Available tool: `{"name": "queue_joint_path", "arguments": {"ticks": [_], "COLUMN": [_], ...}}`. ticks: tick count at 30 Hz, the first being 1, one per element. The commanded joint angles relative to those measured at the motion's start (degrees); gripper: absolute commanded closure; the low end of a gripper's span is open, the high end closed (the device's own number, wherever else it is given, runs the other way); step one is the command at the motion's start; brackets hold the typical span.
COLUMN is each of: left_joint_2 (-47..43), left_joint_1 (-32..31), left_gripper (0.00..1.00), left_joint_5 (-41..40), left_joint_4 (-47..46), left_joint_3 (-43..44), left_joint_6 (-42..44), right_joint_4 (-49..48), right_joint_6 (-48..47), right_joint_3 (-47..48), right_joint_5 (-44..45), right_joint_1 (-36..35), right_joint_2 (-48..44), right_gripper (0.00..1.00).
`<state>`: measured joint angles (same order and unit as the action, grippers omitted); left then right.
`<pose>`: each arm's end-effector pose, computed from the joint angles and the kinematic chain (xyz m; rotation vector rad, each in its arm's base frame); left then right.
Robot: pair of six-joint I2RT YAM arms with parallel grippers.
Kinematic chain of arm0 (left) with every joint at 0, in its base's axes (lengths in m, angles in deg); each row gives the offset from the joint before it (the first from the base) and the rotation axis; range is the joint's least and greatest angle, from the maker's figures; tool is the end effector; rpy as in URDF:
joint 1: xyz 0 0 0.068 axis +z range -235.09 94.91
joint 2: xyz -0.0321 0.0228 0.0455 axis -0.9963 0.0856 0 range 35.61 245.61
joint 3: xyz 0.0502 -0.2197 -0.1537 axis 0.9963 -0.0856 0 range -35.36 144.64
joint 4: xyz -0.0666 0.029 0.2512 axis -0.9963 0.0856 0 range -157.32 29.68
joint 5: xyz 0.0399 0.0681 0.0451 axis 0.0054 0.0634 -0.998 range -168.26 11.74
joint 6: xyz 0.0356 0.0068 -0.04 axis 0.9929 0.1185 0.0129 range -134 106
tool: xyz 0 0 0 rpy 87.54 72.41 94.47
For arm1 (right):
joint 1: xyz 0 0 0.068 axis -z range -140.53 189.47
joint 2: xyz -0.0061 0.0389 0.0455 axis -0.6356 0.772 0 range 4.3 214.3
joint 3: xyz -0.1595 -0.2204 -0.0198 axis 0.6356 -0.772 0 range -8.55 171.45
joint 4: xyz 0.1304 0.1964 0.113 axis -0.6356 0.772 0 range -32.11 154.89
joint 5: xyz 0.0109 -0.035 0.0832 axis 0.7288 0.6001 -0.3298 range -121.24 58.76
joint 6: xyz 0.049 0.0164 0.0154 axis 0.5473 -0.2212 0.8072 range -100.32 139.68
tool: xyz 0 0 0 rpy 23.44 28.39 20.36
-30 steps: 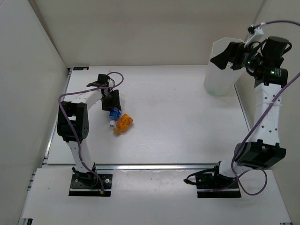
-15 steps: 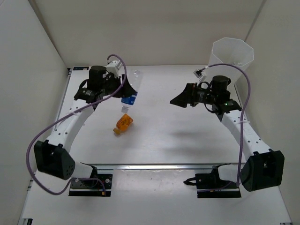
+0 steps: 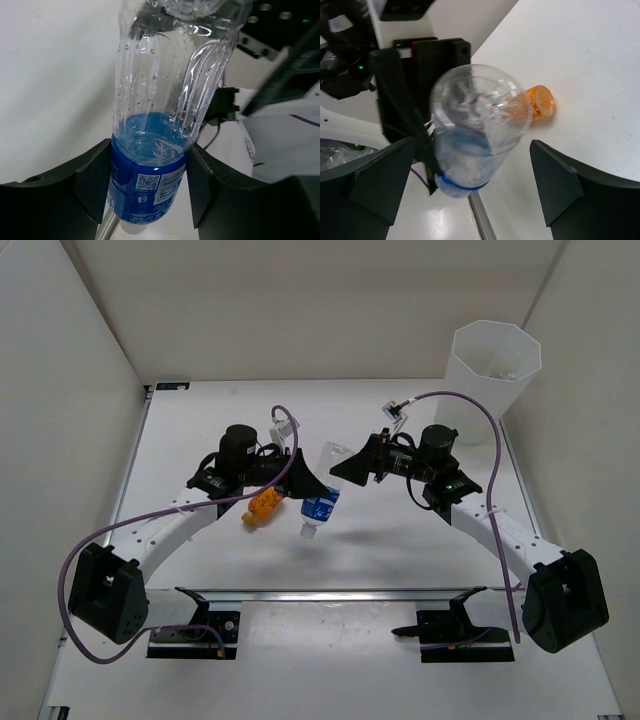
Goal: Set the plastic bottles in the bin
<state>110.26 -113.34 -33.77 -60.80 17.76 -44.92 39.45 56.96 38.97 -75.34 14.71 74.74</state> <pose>0.2417 -0.1582 0.2871 0.4790 2.1681 -1.4057 0.2439 0.1397 0.3144 -0.4538 1.7837 1.4197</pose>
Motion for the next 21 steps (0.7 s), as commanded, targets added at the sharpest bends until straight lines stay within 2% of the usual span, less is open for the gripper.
{"name": "queue_joint_path", "arguments": {"ticks": [1, 5, 9, 14, 16, 17, 18, 19, 20, 21], "left_joint_2": [-5.21, -5.92, -5.13, -4.26, -4.25, -3.82, -3.99, -3.81, -3.73, -3.29], "left_joint_1": [-0.84, -1.10, -2.51, -2.25, -2.16, -1.90, -1.72, -1.46, -1.11, -0.84], "left_gripper": [0.68, 0.70, 0.70, 0.71, 0.71, 0.71, 0.69, 0.65, 0.61, 0.48], "left_joint_5": [6.40, 7.63, 8.94, 10.53, 10.79, 10.79, 10.62, 11.23, 10.88, 10.79], "left_joint_4": [-10.04, -9.96, -9.51, -11.36, -11.36, -11.45, -11.62, -12.23, -12.41, -13.02], "left_joint_3": [-1.52, -2.41, -2.41, -3.46, -3.47, -3.55, -3.20, -3.11, -3.55, -3.03], "left_joint_6": [-4.94, -4.95, -4.77, -6.08, -6.09, -6.00, -6.43, -6.52, -6.96, -7.31], "right_joint_4": [-3.19, -6.33, -9.68, -13.54, -14.78, -14.96, -14.96, -14.53, -13.48, -12.68], "right_joint_6": [-0.28, 0.86, 2.62, 4.29, 5.78, 5.88, 6.14, 5.53, 5.00, 5.09], "right_joint_3": [0.11, -0.42, -0.59, -0.94, -0.77, -0.68, -0.68, -0.77, -0.51, -0.16], "right_joint_5": [4.54, 5.51, 7.35, 7.27, 7.10, 6.75, 6.92, 7.44, 8.06, 8.50], "right_joint_1": [-1.70, -1.79, -3.02, -3.02, -2.67, -2.49, -2.32, -2.14, -2.32, -1.62], "right_joint_2": [-0.03, 0.76, 1.55, 3.39, 3.83, 3.66, 3.48, 3.22, 2.78, 2.60], "right_gripper": [0.05, 0.07, 0.17, 0.20, 0.46, 0.52, 0.67, 0.85, 0.92, 1.00]}}
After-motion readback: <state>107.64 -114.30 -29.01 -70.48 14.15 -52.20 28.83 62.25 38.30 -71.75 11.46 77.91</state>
